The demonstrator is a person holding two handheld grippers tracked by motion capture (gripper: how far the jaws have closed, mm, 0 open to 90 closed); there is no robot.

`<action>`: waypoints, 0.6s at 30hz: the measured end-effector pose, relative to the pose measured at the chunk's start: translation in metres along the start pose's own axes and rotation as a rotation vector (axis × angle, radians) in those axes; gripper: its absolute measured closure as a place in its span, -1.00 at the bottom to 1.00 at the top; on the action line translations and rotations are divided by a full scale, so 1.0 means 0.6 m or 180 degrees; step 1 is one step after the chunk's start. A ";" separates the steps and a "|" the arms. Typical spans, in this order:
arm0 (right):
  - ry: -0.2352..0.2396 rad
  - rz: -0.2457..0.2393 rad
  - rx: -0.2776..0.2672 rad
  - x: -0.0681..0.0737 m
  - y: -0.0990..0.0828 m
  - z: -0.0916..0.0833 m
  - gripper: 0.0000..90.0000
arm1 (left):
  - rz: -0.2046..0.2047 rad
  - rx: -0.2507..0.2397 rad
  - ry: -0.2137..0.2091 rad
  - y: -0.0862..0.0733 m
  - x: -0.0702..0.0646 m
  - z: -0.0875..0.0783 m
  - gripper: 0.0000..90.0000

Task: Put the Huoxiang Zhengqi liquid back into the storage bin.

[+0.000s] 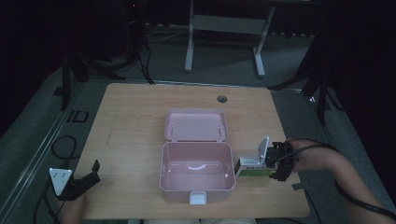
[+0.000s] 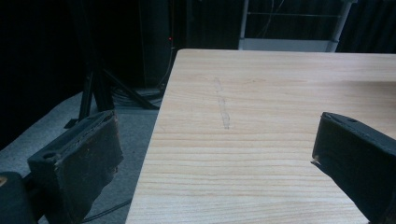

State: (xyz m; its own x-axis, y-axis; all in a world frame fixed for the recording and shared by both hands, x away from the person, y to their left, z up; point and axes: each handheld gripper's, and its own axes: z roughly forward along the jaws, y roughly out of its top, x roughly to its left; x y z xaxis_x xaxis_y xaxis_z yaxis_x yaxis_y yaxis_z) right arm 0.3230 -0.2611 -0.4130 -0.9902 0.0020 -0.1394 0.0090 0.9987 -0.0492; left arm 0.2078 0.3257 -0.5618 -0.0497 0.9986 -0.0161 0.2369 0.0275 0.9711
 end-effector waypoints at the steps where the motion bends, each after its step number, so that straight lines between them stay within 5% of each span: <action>1: -0.0003 0.0002 0.0013 -0.005 0.000 0.001 -0.27 | -0.0002 0.0000 -0.0002 0.000 0.000 0.000 -0.96; 9: 0.0137 0.0027 0.0119 -0.040 0.003 0.029 -0.16 | 0.0001 0.0008 -0.0010 0.000 0.000 0.000 -0.96; 18: 0.0213 -0.0055 0.0147 -0.048 0.008 0.068 -0.05 | 0.0009 0.0015 -0.0006 0.000 -0.001 0.001 -0.96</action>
State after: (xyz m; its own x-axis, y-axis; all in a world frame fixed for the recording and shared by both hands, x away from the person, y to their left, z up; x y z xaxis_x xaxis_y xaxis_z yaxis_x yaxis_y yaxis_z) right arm 0.3570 -0.2586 -0.4497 -0.9974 -0.0104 -0.0716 -0.0034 0.9953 -0.0967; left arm 0.2082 0.3253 -0.5618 -0.0472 0.9988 -0.0138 0.2415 0.0248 0.9701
